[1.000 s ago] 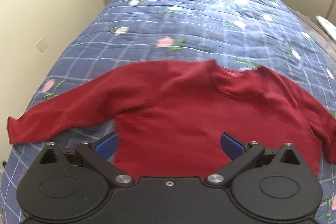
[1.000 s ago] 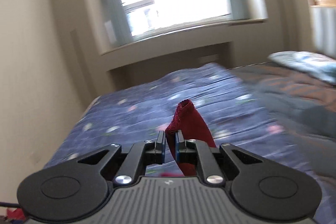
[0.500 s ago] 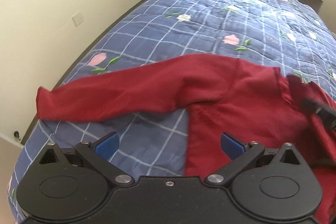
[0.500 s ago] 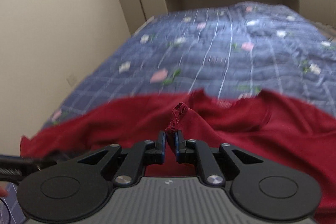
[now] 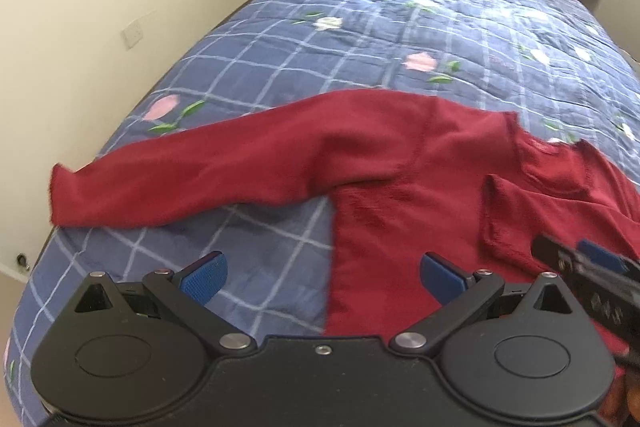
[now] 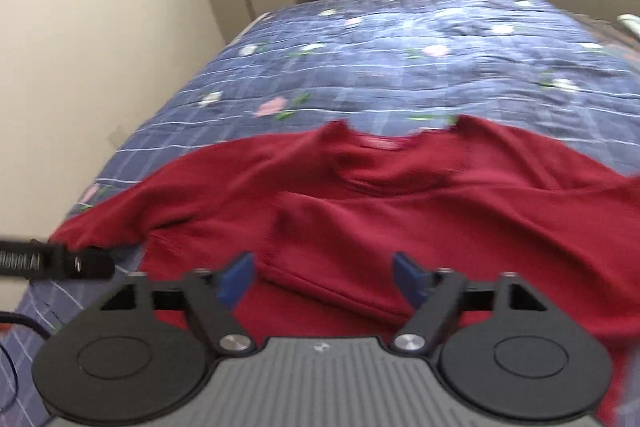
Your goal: Fold small clothes
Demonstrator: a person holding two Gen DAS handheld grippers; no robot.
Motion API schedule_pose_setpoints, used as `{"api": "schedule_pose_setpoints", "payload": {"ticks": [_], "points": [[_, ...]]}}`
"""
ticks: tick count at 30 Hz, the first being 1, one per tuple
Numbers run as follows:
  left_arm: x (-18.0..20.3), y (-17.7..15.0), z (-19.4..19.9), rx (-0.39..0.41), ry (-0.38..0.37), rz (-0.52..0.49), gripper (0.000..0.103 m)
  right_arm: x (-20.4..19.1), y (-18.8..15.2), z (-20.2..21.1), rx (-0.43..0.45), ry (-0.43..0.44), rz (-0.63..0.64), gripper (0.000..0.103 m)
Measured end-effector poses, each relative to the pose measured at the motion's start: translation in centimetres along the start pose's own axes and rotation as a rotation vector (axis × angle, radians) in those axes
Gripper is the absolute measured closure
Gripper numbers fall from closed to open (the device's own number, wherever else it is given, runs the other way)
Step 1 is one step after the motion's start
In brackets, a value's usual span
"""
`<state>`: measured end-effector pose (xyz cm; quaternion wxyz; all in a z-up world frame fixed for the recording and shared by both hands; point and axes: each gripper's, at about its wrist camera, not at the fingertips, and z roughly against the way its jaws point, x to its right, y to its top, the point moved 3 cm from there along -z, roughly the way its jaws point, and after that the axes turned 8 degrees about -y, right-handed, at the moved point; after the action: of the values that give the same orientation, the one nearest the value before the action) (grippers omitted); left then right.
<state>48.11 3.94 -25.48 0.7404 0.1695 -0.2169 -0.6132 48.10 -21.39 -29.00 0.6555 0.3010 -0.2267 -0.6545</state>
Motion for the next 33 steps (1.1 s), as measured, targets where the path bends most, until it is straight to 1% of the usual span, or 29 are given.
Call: {"api": "schedule_pose_setpoints", "payload": {"ticks": [2,4,6,8,10,12,14,18,19,21,24,26,30,31,32,33], "points": [[1.2,0.1,-0.3,0.000,-0.019,-0.024,0.001,2.4,-1.1,1.7,0.010,-0.074,-0.007,0.003],[2.5,0.1,-0.9,-0.002,-0.037,-0.045,0.001,5.0,-2.2,3.3,0.018,-0.164,-0.017,0.000],[3.9,0.2,-1.8,-0.010,-0.048,-0.064,0.001,8.0,-3.3,4.6,0.012,-0.271,-0.053,0.000],[5.3,0.4,-2.8,-0.022,-0.055,-0.085,0.001,10.7,-4.2,5.3,0.003,-0.348,-0.105,0.000],[6.8,0.7,-3.5,-0.025,-0.059,-0.105,0.001,13.5,-5.2,5.6,-0.028,-0.436,-0.153,0.000],[7.9,0.8,-4.1,-0.030,-0.059,-0.122,0.001,15.4,-5.8,5.4,-0.048,-0.503,-0.169,0.000],[9.0,0.9,-4.9,-0.039,-0.054,-0.141,0.001,16.8,-6.3,5.2,-0.042,-0.545,-0.174,0.000],[10.2,0.8,-6.7,-0.067,-0.035,-0.163,0.001,18.0,-6.7,3.8,-0.028,-0.587,-0.127,0.000],[10.4,0.6,-7.2,-0.077,-0.027,-0.168,0.001,17.8,-6.7,3.4,-0.017,-0.587,-0.113,0.001],[10.7,0.3,-8.5,-0.120,0.015,-0.185,0.001,17.3,-6.5,3.2,0.013,-0.565,-0.084,0.004],[10.9,-0.2,-9.6,-0.165,0.057,-0.197,0.001,16.5,-6.0,2.8,0.044,-0.551,-0.050,0.013],[10.8,-0.6,-9.7,-0.170,0.063,-0.192,0.001,16.1,-5.7,2.9,0.067,-0.545,-0.039,0.020],[10.5,-1.0,-9.9,-0.171,0.062,-0.166,0.000,15.9,-5.3,2.7,0.083,-0.532,-0.010,0.026],[10.3,-1.0,-10.0,-0.173,0.059,-0.155,0.000,15.9,-5.3,2.8,0.084,-0.527,0.000,0.032],[10.2,-1.0,-10.1,-0.174,0.057,-0.144,0.000,15.8,-5.2,2.8,0.085,-0.520,0.009,0.041],[10.1,-1.1,-10.1,-0.174,0.054,-0.133,0.000,15.8,-5.2,2.7,0.085,-0.515,0.019,0.045]]}}
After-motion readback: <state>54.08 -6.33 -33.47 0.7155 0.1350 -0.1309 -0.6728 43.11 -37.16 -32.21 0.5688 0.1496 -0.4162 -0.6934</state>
